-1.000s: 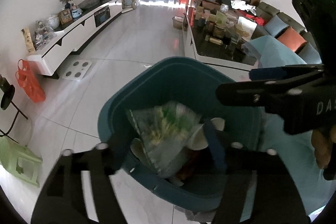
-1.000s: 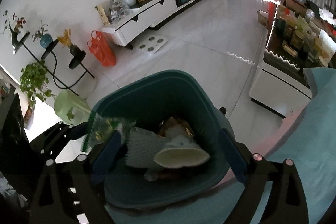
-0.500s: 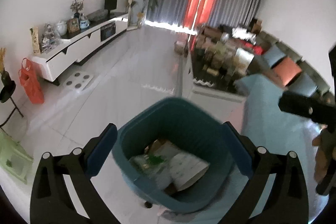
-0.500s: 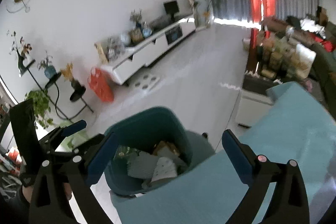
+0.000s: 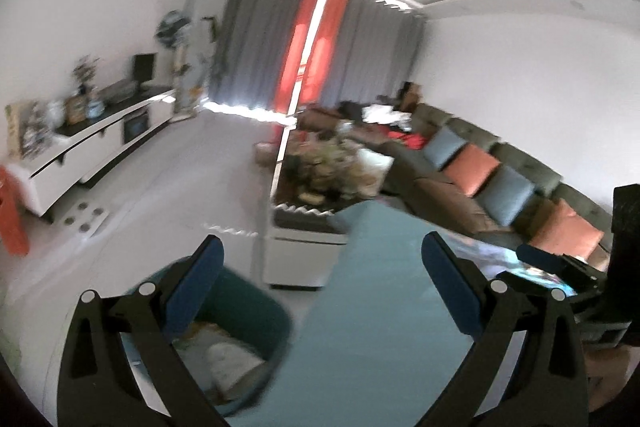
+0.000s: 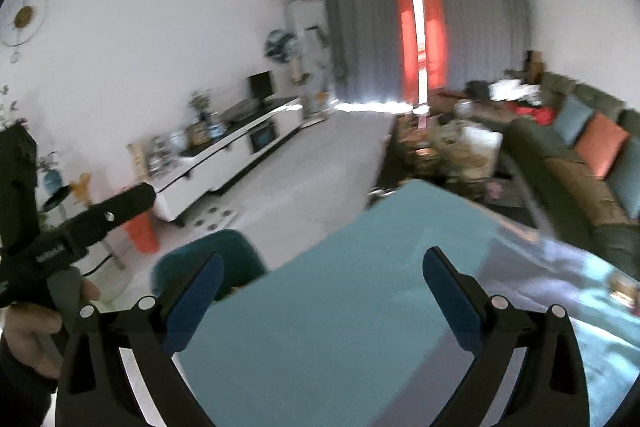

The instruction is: Collect trash

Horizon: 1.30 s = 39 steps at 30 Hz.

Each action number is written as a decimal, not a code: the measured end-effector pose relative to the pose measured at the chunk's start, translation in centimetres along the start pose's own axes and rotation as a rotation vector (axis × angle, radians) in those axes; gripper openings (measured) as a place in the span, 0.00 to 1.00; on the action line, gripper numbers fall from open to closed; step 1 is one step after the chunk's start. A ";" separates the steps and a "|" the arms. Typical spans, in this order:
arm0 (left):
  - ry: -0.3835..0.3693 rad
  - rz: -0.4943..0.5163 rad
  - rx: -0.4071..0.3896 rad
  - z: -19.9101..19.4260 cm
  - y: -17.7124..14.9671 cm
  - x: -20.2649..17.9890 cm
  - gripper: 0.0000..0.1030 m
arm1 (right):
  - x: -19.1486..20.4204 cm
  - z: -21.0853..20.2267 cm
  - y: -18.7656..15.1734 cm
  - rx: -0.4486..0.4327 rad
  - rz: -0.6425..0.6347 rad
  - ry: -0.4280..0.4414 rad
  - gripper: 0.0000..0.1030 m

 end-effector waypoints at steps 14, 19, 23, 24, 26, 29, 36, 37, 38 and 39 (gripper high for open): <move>-0.099 0.118 -0.093 -5.7 -3.7 -14.4 0.95 | -4.7 -11.6 -6.4 -0.163 0.067 -0.323 0.94; -0.127 0.153 -0.127 -8.4 -6.2 -16.9 0.95 | -5.6 -15.9 -8.9 -0.238 0.089 -0.450 0.94; -0.163 0.184 -0.144 -10.4 -8.3 -18.5 0.95 | -5.8 -18.8 -10.3 -0.290 0.093 -0.511 0.94; -0.177 0.192 -0.144 -10.8 -8.9 -18.7 0.95 | -5.7 -19.3 -10.5 -0.303 0.090 -0.530 0.94; -0.191 0.201 -0.138 -10.7 -9.6 -18.7 0.95 | -5.4 -20.2 -11.1 -0.322 0.087 -0.556 0.94; -0.196 0.207 -0.141 -11.6 -10.9 -19.0 0.95 | -5.3 -21.7 -11.9 -0.349 0.080 -0.607 0.94; -0.207 0.206 -0.223 -14.2 -11.5 -18.1 0.95 | -3.8 -22.8 -13.9 -0.378 0.092 -0.675 0.94; -0.207 0.211 -0.231 -14.6 -11.6 -17.9 0.95 | -3.6 -23.0 -14.3 -0.379 0.092 -0.688 0.94; -0.209 0.215 -0.235 -14.9 -11.9 -17.9 0.95 | -3.3 -23.1 -14.5 -0.379 0.094 -0.697 0.94; -0.210 0.217 -0.239 -15.1 -12.1 -17.9 0.95 | -3.1 -23.3 -14.8 -0.380 0.098 -0.704 0.94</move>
Point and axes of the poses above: each gripper's, at about its wrist camera, not at the fingertips, and z roughly the way its jaws point, x to its left, y to its top, the point moved 7 cm from there along z, roughly the way its jaws point, and after that the axes turned 12 degrees about y, right-handed, at the moved point
